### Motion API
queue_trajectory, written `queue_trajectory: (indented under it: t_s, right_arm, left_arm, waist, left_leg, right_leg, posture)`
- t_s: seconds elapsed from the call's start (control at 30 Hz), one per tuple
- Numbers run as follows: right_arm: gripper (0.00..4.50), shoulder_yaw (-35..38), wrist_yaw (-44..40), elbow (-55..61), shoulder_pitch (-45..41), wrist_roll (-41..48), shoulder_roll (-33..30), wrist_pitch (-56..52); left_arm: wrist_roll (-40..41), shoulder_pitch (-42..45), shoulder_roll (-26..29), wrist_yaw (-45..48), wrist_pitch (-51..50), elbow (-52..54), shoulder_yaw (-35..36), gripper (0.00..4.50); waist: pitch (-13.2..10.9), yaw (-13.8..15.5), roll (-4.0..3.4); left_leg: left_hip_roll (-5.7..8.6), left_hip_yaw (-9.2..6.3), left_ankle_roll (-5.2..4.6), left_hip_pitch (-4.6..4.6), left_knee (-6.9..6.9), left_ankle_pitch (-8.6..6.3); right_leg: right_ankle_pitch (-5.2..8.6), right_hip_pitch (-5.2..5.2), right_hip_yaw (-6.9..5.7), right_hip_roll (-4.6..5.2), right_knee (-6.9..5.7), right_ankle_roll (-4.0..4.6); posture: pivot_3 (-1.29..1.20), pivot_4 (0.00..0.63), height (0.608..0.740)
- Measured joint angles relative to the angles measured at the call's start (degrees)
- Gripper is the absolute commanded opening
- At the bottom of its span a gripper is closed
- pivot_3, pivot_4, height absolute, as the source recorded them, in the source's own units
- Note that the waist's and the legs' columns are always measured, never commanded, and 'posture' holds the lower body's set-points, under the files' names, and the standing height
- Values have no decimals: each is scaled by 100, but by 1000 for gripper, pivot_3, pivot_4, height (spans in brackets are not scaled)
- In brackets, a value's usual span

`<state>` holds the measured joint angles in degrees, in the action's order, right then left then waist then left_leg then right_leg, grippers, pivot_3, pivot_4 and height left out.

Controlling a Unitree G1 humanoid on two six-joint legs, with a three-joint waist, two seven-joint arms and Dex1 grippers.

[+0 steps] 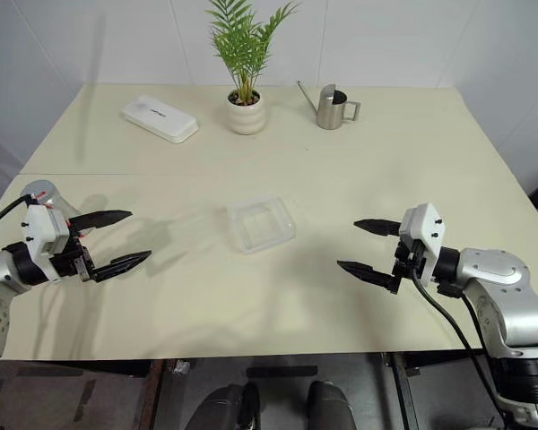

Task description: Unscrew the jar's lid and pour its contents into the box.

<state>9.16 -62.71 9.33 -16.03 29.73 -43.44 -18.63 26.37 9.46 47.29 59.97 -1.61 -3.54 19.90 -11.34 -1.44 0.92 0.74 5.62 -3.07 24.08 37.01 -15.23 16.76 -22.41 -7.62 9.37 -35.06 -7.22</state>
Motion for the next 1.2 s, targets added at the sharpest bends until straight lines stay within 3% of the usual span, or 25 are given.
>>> queue_trajectory:
  t_s: [0.2,0.33,0.47,0.67,0.87,1.2]
  right_arm:
    - [4500,-362,-37,-158,-681,7,283,-86]
    - [4500,-617,-25,-619,-1372,5,786,-104]
    - [4500,-728,231,-865,-2052,91,1439,-282]
    - [4500,-1221,571,-1036,-2663,-25,2234,-376]
    - [4500,-1365,714,-1073,-2811,-95,2551,-375]
    - [4500,-1397,933,-1119,-2824,-328,2853,-251]
  left_arm:
    - [11,-943,-417,-730,-55,723,622,4488]
    - [-177,-1735,-1413,-2320,-441,1496,1275,4488]
    - [-562,-1867,-2257,-3971,-876,2257,1574,4488]
    - [-1526,-1212,-3190,-5850,-1309,2381,1143,4488]
    - [-2026,-322,-3325,-6566,-1379,1804,708,4488]
    - [-2444,597,-3457,-7588,-1302,788,601,4488]
  waist:
    - [-3,-26,-6]
    - [-3,-5,-6]
    - [-1,57,-4]
    - [6,216,9]
    - [12,238,18]
    - [12,140,19]
  left_leg:
    - [-6,5,5,-8,-5,-3]
    - [-6,0,-3,-1,5,-3]
    - [-4,-9,2,-1,10,-5]
    - [-2,-8,7,5,14,-1]
    - [1,8,-5,3,12,-3]
    - [-5,4,-21,3,12,5]
  right_leg:
    - [-2,0,10,0,2,3]
    - [-2,2,16,3,2,3]
    - [-7,6,20,6,-3,6]
    - [-9,-3,2,0,-18,7]
    - [-11,-10,-8,-28,-25,4]
    - [-11,-13,-7,-48,-26,4]
  posture:
    - [0,150,740]
    - [0,150,740]
    - [0,150,740]
    - [0,150,740]
    - [0,150,740]
    - [0,150,740]
